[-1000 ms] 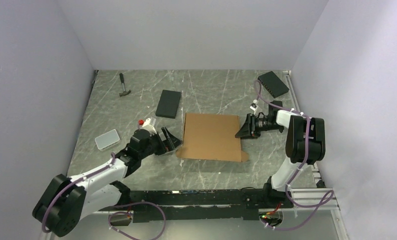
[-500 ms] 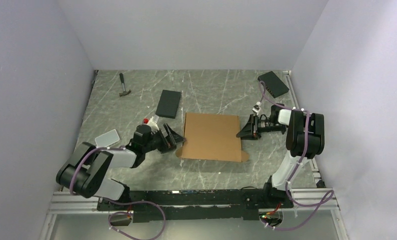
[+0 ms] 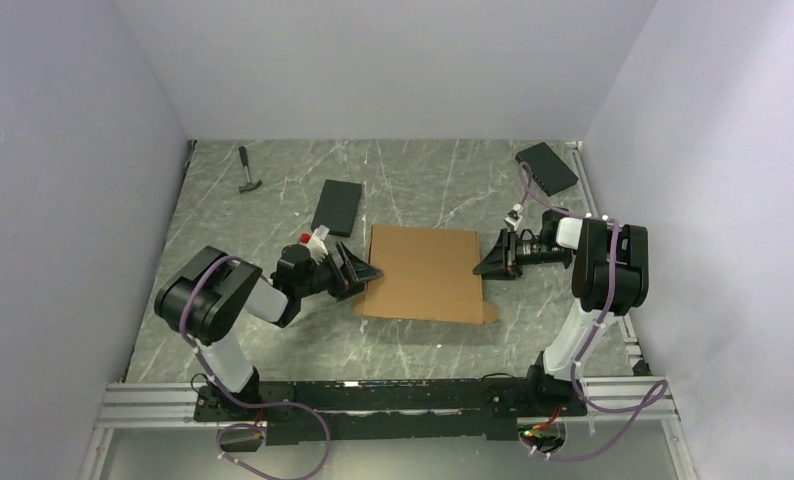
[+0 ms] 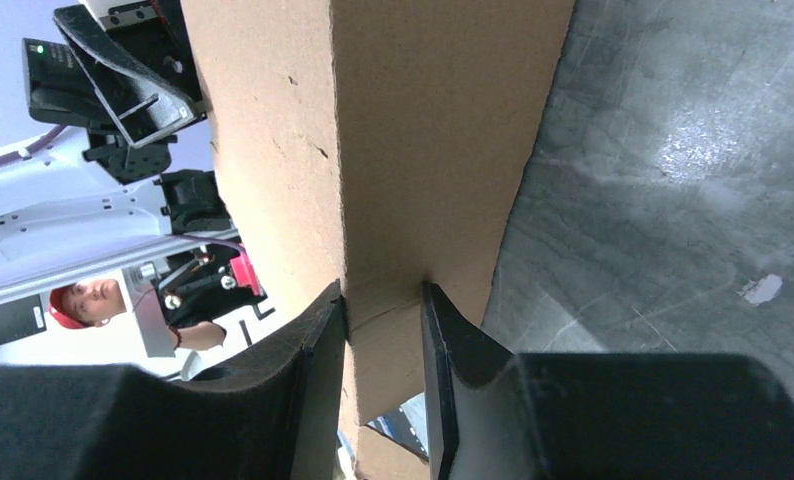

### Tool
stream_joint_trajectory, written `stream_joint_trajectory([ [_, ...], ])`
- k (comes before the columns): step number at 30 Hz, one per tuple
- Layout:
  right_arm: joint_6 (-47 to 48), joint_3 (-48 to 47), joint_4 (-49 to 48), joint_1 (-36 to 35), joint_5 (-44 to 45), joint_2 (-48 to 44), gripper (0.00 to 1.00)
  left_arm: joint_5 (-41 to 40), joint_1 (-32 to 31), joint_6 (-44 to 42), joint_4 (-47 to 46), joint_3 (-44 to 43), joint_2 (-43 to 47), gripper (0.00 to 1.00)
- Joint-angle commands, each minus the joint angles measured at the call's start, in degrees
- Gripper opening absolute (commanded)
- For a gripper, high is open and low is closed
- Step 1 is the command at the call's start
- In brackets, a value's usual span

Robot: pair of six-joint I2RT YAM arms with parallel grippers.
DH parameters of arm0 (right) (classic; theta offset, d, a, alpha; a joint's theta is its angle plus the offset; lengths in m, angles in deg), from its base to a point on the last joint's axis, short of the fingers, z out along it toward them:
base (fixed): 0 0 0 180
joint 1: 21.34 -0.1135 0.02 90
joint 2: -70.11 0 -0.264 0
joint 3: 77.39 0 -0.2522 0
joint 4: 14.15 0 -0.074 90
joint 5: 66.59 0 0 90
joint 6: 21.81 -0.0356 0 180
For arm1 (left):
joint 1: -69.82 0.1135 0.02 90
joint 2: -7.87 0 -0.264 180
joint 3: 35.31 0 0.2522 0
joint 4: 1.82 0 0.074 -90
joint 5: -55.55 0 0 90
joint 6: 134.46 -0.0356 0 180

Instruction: Fold the paper box

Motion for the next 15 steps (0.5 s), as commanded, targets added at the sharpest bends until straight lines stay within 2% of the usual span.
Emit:
stream_joint_trajectory([
  [1,2.31,-0.61,-2.79,0.24,7.37,2.73,0.23,3.00,0.04,4.19,-9.48,-0.66,-5.53,0.93],
  [7,2.48,-0.78,-2.61,0.24,7.07,3.32,0.23,3.41,-0.18,7.45,-15.35,-0.35,-8.31,0.86],
  [9,2.63,-0.79,-2.43,0.16,6.94,3.40,0.23,3.31,-0.58,8.38,-15.89,-0.66,-8.48,0.80],
  [13,3.07,-0.92,-2.15,0.11,6.38,3.29,0.24,2.59,-2.15,10.12,-15.82,-1.98,-8.65,0.64],
  [15,3.89,-1.30,-1.47,0.15,5.89,3.01,0.28,1.88,-2.84,10.77,-15.68,-2.24,-8.28,0.59],
])
